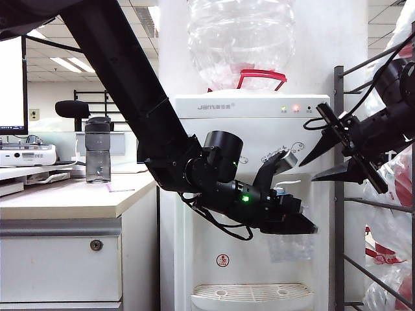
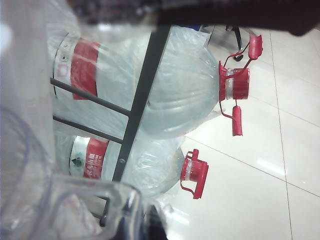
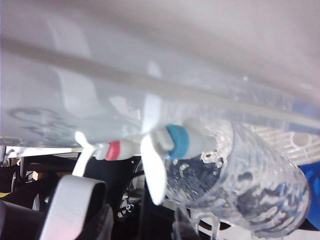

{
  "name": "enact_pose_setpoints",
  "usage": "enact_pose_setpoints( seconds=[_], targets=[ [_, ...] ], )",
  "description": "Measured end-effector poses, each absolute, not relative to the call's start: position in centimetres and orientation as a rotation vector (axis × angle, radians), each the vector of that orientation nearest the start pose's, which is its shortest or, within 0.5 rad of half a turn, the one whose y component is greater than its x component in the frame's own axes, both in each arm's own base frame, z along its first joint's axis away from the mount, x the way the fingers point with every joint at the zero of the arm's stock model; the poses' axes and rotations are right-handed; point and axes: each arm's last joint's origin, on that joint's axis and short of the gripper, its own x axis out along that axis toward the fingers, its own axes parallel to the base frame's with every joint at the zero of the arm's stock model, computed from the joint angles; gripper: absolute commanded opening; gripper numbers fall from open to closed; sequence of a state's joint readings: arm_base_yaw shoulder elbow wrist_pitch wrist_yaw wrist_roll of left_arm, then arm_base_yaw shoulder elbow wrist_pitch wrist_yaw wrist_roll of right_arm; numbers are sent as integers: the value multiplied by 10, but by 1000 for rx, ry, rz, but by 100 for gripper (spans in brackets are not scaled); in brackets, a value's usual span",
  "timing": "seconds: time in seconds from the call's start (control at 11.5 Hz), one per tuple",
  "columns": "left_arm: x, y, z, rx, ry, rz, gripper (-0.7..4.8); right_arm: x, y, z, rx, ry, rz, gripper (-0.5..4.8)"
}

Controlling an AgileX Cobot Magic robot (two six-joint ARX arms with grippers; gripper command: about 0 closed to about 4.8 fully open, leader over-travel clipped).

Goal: Pick up the plastic mug from the left desk, go to the cold water outlet of the water dispenser, press the vertical switch to get some water, then put the mug back on the desk.

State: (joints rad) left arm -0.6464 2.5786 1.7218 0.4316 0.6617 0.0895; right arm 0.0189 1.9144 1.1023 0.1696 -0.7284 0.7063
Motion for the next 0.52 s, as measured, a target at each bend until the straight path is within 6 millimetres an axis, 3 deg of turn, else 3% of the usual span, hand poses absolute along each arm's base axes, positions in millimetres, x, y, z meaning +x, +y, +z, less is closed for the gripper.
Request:
enact_pose_setpoints(
  seconds=[0.17, 0.35, 0.52],
  targets=[
    [414, -334, 61, 72, 399, -1307, -6, 393, 32, 161, 863, 850, 448, 171],
    [414, -334, 61, 71, 398, -1307, -6, 393, 44, 162, 833, 830, 448, 112],
    [414, -334, 61, 71, 398, -1307, -6, 394, 48, 161, 818, 820, 404, 112]
  ],
)
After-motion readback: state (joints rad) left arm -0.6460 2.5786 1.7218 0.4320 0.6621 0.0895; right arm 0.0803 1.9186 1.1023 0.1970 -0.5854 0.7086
